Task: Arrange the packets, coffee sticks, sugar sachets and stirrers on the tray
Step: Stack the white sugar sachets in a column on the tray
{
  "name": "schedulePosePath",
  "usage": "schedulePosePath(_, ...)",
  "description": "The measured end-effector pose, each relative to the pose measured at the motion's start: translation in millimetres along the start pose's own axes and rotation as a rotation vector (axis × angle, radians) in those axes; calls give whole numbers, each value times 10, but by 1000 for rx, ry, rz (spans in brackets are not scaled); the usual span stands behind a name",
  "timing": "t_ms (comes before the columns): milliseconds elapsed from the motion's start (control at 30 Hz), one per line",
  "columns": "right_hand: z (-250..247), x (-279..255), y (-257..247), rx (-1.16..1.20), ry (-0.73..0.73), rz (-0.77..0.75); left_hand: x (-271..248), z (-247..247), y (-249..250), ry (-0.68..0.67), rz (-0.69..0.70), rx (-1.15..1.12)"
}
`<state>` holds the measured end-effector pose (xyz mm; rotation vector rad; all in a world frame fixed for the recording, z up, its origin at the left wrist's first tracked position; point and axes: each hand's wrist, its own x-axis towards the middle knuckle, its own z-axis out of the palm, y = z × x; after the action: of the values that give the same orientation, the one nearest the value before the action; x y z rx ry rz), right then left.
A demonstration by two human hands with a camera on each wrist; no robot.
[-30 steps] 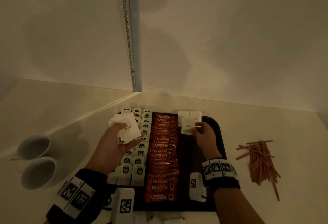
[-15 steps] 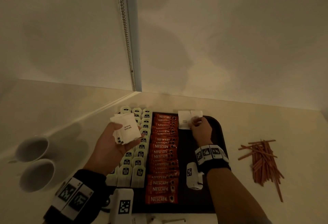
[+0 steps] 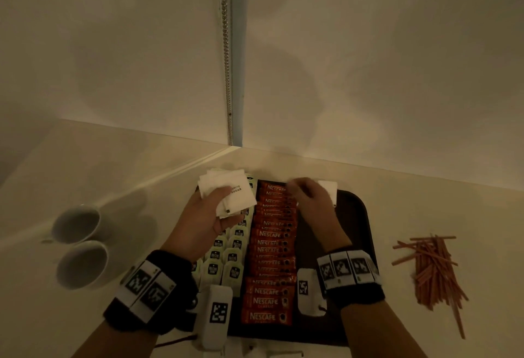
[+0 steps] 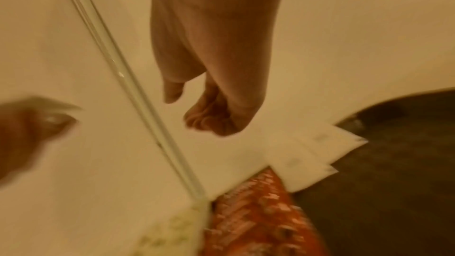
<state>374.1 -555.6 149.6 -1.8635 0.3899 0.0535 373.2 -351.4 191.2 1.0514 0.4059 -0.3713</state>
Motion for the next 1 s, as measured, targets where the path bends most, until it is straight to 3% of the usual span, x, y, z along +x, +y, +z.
schedulePosePath(67, 95, -201, -237, 104, -199, -25, 10, 37, -19, -25, 26, 53)
schedulePosePath(133, 163, -324, -359, 133, -238, -58, 5, 70, -44, -64, 43, 92)
schedulePosePath(333, 111, -338, -293, 269, -201, -20, 8, 119, -96, -78, 30, 60)
schedulePosePath(467, -163, -128, 60, 359, -8, 73, 9, 58, -70, -51, -42, -113)
schedulePosePath(567, -394, 122, 448, 216, 182, 155, -5, -1, -49, -6, -50, -145)
schedulePosePath(667, -592, 324, 771, 4, 277, 219, -8, -33, -31, 11, -62, -143)
schedulePosePath(833, -737, 445, 985, -288, 289, 239, 4, -84, -26, 31, -57, -125)
schedulePosePath(1000, -723, 517, 1013, -364, 290, 261, 4, -70, -34, 29, -82, -151)
